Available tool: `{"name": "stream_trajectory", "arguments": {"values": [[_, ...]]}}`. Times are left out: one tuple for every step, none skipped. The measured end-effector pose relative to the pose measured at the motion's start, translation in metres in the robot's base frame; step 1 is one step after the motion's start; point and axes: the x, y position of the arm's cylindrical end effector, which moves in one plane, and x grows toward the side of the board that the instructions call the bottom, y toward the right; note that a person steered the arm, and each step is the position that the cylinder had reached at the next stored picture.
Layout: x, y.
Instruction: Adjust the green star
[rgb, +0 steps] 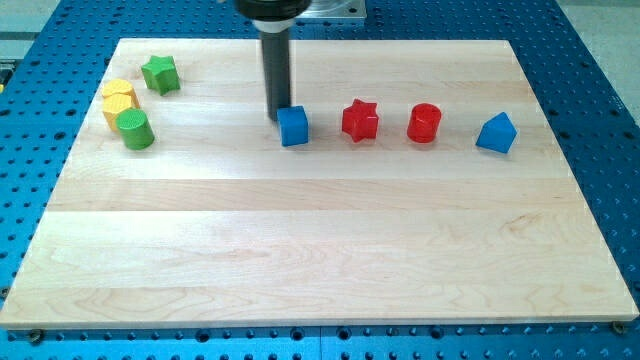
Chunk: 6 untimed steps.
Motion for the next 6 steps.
{"name": "stream_trajectory", "arguments": {"values": [[0.041, -0.015], [0.039, 0.018], [0.013, 0.029], [0.009, -0.019], [-0.032, -0.086], [-0.066, -0.153]]}}
